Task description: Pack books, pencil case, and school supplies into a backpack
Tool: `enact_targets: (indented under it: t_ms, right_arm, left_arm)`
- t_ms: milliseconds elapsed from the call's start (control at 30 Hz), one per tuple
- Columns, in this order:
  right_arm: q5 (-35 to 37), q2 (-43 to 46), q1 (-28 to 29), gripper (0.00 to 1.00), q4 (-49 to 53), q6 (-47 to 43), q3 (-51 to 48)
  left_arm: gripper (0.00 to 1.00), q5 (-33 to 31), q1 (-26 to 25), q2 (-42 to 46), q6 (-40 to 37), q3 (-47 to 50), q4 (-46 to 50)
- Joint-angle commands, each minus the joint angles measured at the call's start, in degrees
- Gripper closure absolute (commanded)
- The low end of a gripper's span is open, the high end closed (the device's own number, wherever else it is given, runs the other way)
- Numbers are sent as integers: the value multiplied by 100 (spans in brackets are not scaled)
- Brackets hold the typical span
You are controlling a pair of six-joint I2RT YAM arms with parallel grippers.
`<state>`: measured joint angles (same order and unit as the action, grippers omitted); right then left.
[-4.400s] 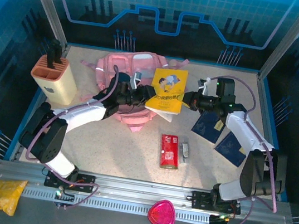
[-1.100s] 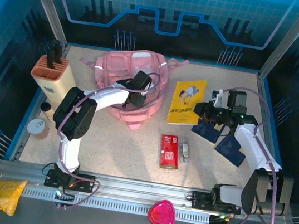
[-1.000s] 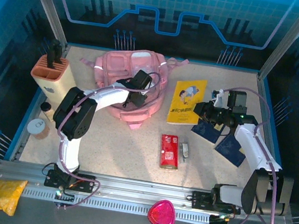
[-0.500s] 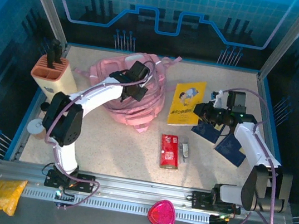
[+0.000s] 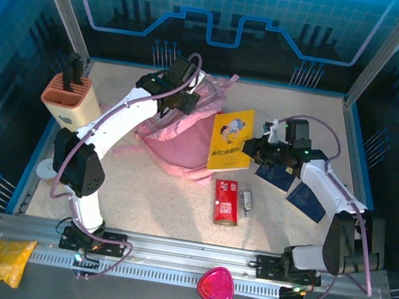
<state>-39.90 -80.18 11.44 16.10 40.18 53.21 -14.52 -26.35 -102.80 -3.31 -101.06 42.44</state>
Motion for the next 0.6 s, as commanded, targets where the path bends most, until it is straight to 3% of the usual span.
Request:
enact_targets:
  t_ms: [0, 300, 567]
  right_arm:
    - [-226, -276, 355, 84, -845, 286, 62]
    - [471, -1539, 1165, 84, -1699, 679, 990]
    - [689, -2914, 1486, 85, -2365, 845, 1905]
  left_arm:
    - [100, 55, 12, 138, -12, -460, -259]
    - [100, 198, 16, 164, 22, -450, -354]
    - [100, 334, 16, 141, 83, -355, -428]
